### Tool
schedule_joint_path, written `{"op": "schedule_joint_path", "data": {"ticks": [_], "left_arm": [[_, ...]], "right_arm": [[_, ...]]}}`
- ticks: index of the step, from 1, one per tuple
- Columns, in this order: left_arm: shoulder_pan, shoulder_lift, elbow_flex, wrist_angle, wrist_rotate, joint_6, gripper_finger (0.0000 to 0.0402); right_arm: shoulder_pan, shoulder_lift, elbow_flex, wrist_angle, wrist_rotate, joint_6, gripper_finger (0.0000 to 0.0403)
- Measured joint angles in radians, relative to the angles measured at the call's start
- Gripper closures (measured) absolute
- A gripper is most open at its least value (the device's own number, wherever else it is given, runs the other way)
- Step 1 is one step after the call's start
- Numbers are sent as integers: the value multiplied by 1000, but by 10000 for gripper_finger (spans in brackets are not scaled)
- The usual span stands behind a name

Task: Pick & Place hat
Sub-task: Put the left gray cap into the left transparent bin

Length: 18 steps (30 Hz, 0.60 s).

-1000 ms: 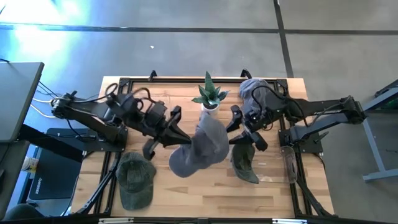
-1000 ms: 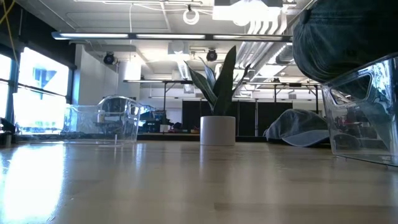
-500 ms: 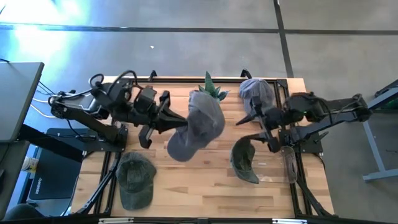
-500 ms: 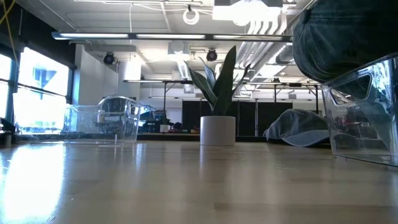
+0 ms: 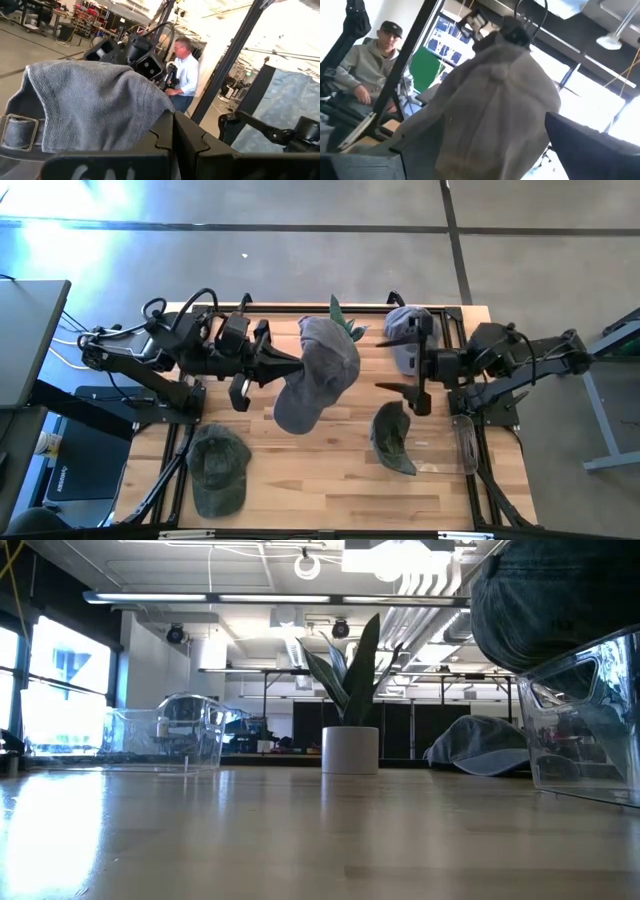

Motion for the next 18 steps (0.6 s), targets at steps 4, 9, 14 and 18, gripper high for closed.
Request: {"op": "schedule_joint_path", "data": {"ticks": [4,9,14,18], "left_arm": [[0,0,0,0,-11,-14,401],[0,1,0,0,-17,-15,401],[0,1,0,0,-17,-15,401],[0,1,0,0,3,-24,401]], "right_arm": [[-47,92,112,-120,-69,-34,62],[-99,251,278,-335,-149,-28,62],[-116,372,376,-421,-238,8,78],[-113,406,410,-411,-394,68,136]]}}
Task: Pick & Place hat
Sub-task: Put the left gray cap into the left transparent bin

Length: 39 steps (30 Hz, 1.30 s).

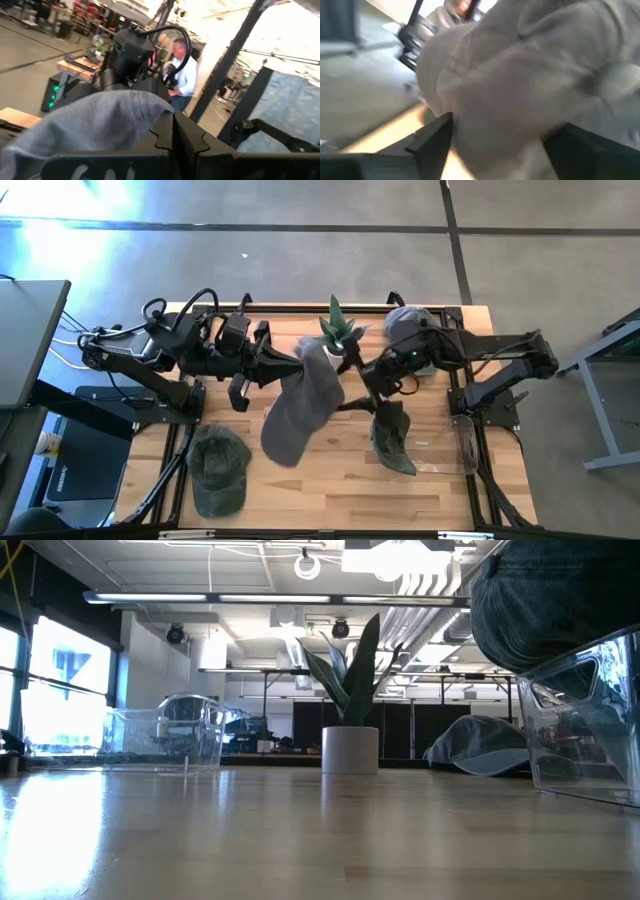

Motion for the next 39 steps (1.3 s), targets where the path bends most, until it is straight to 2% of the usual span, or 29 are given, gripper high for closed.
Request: {"op": "schedule_joint_path", "data": {"ticks": [3,6,8,10,13,16,18,22,26,29,31,36,37,39], "left_arm": [[0,0,0,-1,30,-2,401],[0,0,0,-11,81,-1,401],[0,0,0,-32,111,-1,401],[0,0,0,-57,145,-1,401],[0,0,0,-88,173,11,400],[0,0,0,-139,174,48,385],[7,0,0,-218,170,55,361],[61,-8,-1,-396,119,54,290],[104,-3,-1,-312,144,57,218],[118,13,0,-214,182,88,178],[118,33,0,-163,154,120,161],[125,100,0,-136,68,174,141],[140,115,0,-123,69,174,139],[174,145,0,-103,140,156,134]], "right_arm": [[12,8,1,9,-13,50,208],[18,6,1,9,-14,91,300],[19,-2,1,10,-58,125,365],[21,-13,1,8,-124,166,390],[44,-26,1,-9,-123,237,380],[83,-48,1,-92,-20,234,394],[123,-63,1,-165,107,217,397],[211,-73,1,-250,438,151,393],[270,-52,1,-273,696,50,398],[295,-40,1,-274,829,-2,393],[307,-39,1,-275,859,-41,396],[323,-39,1,-266,822,-123,396],[323,-39,1,-267,813,-127,395],[323,-39,1,-268,779,-139,396]]}}
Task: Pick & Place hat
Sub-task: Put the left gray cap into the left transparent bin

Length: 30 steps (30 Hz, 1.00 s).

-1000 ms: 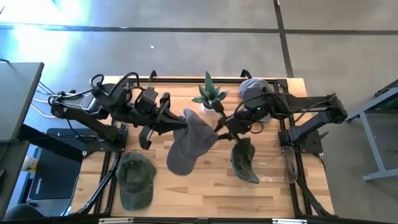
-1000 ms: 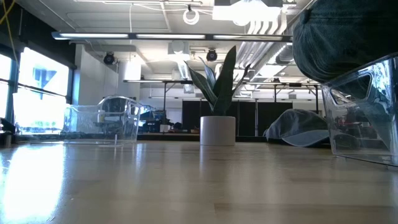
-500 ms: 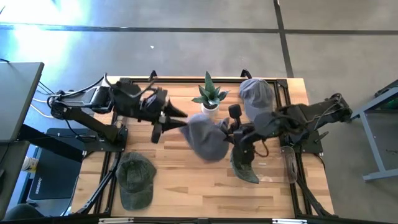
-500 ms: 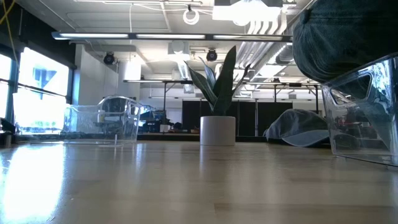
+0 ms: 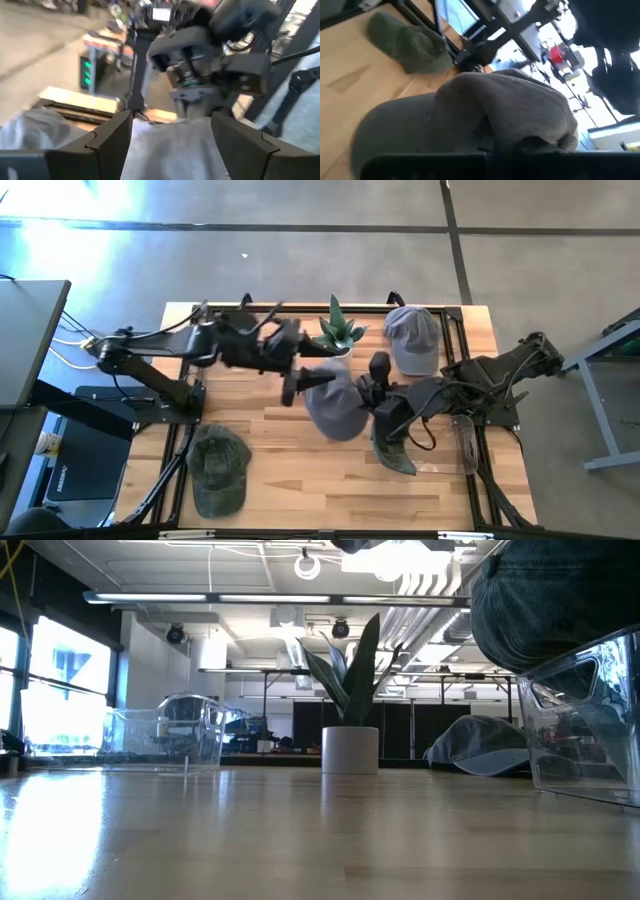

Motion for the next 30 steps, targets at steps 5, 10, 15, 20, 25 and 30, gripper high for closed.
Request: {"op": "schedule_joint_path", "data": {"ticks": [5,10,15,20,25,30], "left_arm": [[111,70,0,6,306,-114,116],[172,143,1,8,543,-143,106],[192,198,-1,39,908,-223,106],[154,213,-1,123,1055,-286,143],[145,175,0,141,1043,-287,236],[162,128,-1,144,934,-248,353]], "right_arm": [[12,0,0,-1,-28,-32,398],[33,0,0,-8,-31,-27,398],[57,0,0,-29,-6,-9,397],[72,0,0,-100,40,62,399],[86,0,0,-165,76,155,396],[102,0,0,-166,69,198,400]]}}
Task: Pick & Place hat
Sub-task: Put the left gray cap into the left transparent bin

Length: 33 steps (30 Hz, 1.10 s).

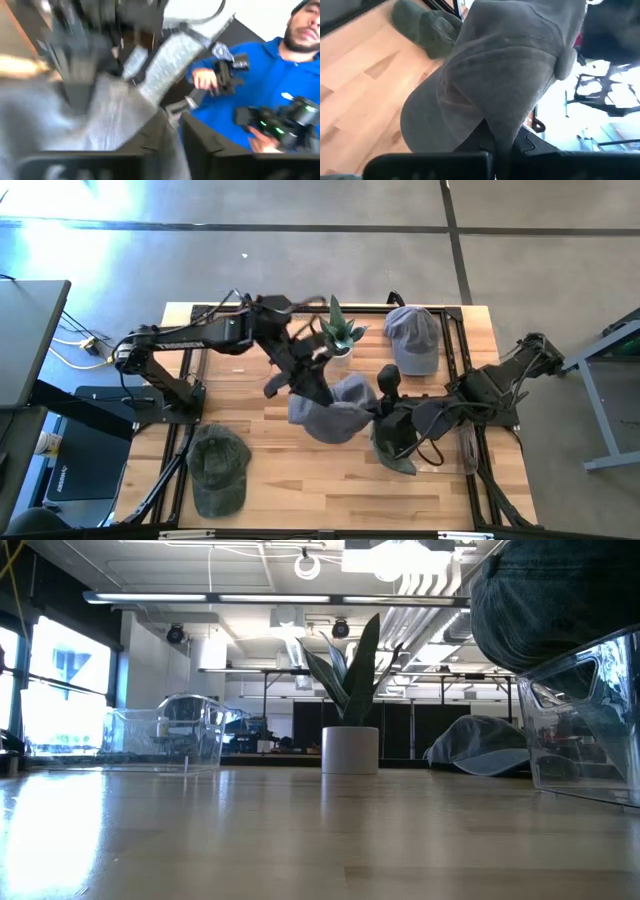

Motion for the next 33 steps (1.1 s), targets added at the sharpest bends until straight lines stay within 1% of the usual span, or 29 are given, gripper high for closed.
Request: {"op": "schedule_joint_path", "data": {"ticks": [1,3,5,8,12,15,17,19,20,22,24,27,29,31,33], "left_arm": [[1,-8,1,5,-23,16,374],[2,-25,1,-1,-45,33,393],[-1,-31,1,1,-72,44,385],[-2,-31,1,-3,-84,44,379],[-2,-30,1,-2,-98,43,369],[-1,-2,3,-1,-64,38,333],[-2,33,2,-9,-34,17,296],[-2,58,-5,-16,22,14,255],[-2,69,-4,11,43,17,237],[-2,82,3,27,58,16,209],[0,88,1,12,60,14,193],[14,88,0,15,52,30,190],[30,78,6,5,20,53,198],[38,46,29,-79,-53,98,213],[39,35,103,-167,-167,188,233]], "right_arm": [[0,0,0,3,-6,10,400],[1,0,0,11,-10,36,399],[1,0,0,20,-9,60,396],[0,0,0,36,8,74,396],[0,0,0,79,45,20,399],[-3,0,0,116,57,-29,397],[-8,0,0,125,51,-42,400],[-13,0,0,126,40,-43,400],[-14,0,0,126,40,-41,399],[-14,0,0,127,41,-40,397],[-14,0,0,128,41,-41,397],[-14,0,0,127,41,-26,400],[-14,0,0,127,42,-11,398],[-14,0,0,124,41,7,396],[-14,0,0,124,41,22,396]]}}
